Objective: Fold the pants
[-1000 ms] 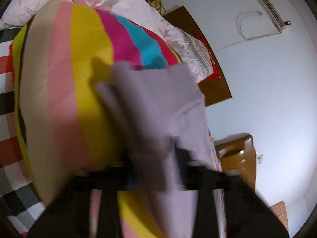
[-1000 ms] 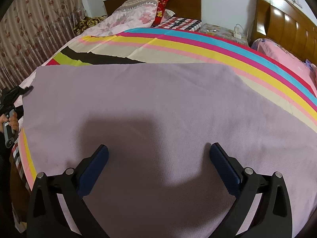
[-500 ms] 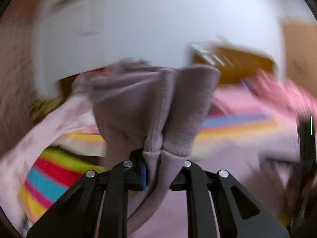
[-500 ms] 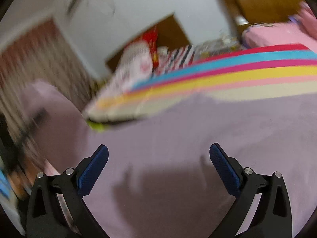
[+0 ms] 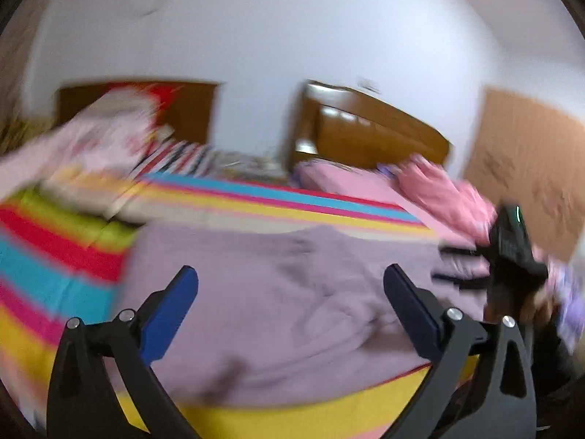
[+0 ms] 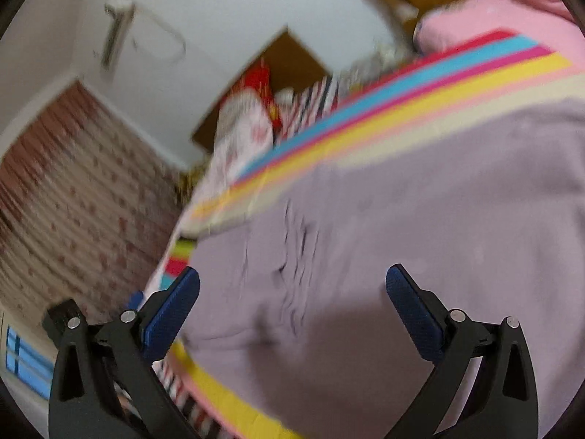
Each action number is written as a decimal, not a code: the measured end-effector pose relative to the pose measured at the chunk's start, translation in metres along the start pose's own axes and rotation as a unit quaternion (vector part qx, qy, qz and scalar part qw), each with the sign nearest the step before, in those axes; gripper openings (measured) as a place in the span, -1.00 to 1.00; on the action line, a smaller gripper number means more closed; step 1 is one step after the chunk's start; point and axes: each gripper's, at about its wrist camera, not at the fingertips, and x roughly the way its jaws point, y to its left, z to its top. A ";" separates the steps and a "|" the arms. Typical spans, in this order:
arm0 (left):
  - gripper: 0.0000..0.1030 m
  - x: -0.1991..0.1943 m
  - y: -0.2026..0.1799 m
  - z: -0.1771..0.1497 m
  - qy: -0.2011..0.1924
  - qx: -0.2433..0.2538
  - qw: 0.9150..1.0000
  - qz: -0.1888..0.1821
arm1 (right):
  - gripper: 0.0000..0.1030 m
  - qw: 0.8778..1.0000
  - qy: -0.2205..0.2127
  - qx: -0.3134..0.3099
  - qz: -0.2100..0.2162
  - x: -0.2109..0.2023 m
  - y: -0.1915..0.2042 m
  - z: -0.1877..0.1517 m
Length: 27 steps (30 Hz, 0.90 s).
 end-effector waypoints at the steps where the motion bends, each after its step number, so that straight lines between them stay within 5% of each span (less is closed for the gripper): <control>1: 0.96 -0.009 0.014 -0.001 0.001 -0.022 0.999 0.028 | 0.81 1.000 0.018 -0.011 0.015 0.009 0.011 -0.005; 3: 0.96 -0.025 0.042 -0.006 0.007 -0.042 0.996 0.083 | 0.58 0.997 0.065 -0.022 0.020 0.028 0.030 -0.014; 5: 0.96 -0.039 0.058 -0.016 0.008 -0.050 0.992 0.117 | 0.56 0.993 0.118 -0.029 0.011 0.045 0.043 -0.024; 8: 0.96 -0.050 0.074 -0.028 0.015 -0.058 0.990 0.131 | 0.54 0.986 0.158 -0.050 -0.020 0.066 0.058 -0.041; 14: 0.96 -0.044 0.069 -0.034 0.027 -0.038 0.993 0.112 | 0.53 0.993 0.113 -0.014 -0.023 0.071 0.059 -0.030; 17: 0.96 -0.043 0.059 -0.046 0.039 -0.030 0.994 0.102 | 0.26 0.995 0.097 0.007 -0.037 0.083 0.052 -0.028; 18: 0.96 -0.039 0.058 -0.049 0.042 -0.028 0.994 0.101 | 0.07 0.995 0.089 0.014 -0.041 0.086 0.050 -0.027; 19: 0.96 -0.038 0.054 -0.051 0.046 -0.023 0.994 0.099 | -0.33 0.995 0.080 0.010 -0.052 0.088 0.049 -0.026; 22: 0.96 -0.033 0.046 -0.054 0.057 -0.003 0.994 0.098 | -0.75 0.998 0.047 -0.018 -0.044 0.083 0.057 -0.022; 27: 0.96 -0.015 0.038 -0.050 0.076 0.017 0.992 0.104 | -0.75 0.995 -0.016 -0.100 -0.007 0.064 0.128 0.016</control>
